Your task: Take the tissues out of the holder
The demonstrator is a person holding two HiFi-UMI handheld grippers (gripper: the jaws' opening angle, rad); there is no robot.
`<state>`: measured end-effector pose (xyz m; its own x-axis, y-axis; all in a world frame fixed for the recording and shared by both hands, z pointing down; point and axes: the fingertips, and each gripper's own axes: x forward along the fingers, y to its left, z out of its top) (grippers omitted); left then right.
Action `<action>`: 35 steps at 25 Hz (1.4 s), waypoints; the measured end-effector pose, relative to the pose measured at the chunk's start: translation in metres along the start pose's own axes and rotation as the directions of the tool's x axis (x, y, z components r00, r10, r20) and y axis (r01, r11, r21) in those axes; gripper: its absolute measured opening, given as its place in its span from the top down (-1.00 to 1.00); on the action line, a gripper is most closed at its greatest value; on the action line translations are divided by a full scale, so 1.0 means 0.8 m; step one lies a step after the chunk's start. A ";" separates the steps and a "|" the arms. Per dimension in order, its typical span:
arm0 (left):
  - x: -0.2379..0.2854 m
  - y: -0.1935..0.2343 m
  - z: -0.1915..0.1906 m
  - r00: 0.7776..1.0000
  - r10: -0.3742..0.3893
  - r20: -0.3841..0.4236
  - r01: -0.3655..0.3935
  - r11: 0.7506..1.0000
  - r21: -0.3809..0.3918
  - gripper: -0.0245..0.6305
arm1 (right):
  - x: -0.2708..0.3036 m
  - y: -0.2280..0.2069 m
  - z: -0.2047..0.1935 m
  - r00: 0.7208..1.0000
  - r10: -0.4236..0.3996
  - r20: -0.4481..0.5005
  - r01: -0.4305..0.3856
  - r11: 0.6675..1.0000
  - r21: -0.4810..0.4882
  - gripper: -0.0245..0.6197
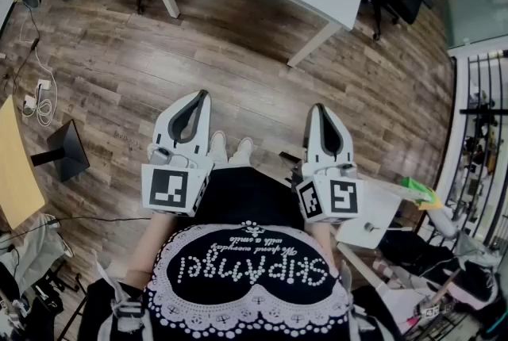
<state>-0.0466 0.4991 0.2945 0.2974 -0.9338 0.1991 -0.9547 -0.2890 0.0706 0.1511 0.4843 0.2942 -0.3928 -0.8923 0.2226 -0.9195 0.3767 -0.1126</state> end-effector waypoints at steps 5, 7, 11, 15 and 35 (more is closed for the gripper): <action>0.003 0.011 -0.002 1.000 0.021 0.004 -0.021 1.000 -0.012 0.85 | 0.003 0.001 -0.003 1.000 0.002 -0.005 -0.002 1.000 -0.003 0.82; 0.005 0.012 0.000 1.000 0.026 0.007 -0.026 1.000 -0.008 0.85 | 0.003 -0.001 -0.004 1.000 0.001 -0.008 -0.002 1.000 -0.004 0.82; 0.006 0.016 0.006 0.999 0.038 0.014 -0.038 0.999 0.008 0.85 | 0.003 -0.002 -0.004 1.000 0.002 -0.011 -0.002 1.000 -0.009 0.82; 0.005 0.010 0.007 0.999 0.044 0.013 -0.044 0.999 0.013 0.85 | 0.000 -0.004 -0.003 1.000 0.021 -0.010 -0.021 1.000 -0.019 0.82; -0.004 -0.038 -0.001 0.996 0.088 0.019 -0.088 0.996 0.033 0.85 | -0.046 -0.057 -0.019 0.996 0.085 0.010 -0.085 0.996 0.030 0.81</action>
<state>-0.0185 0.5110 0.2926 0.2121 -0.9595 0.1855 -0.9770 -0.2121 0.0201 0.2072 0.5035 0.3056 -0.4692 -0.8596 0.2023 -0.8818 0.4437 -0.1597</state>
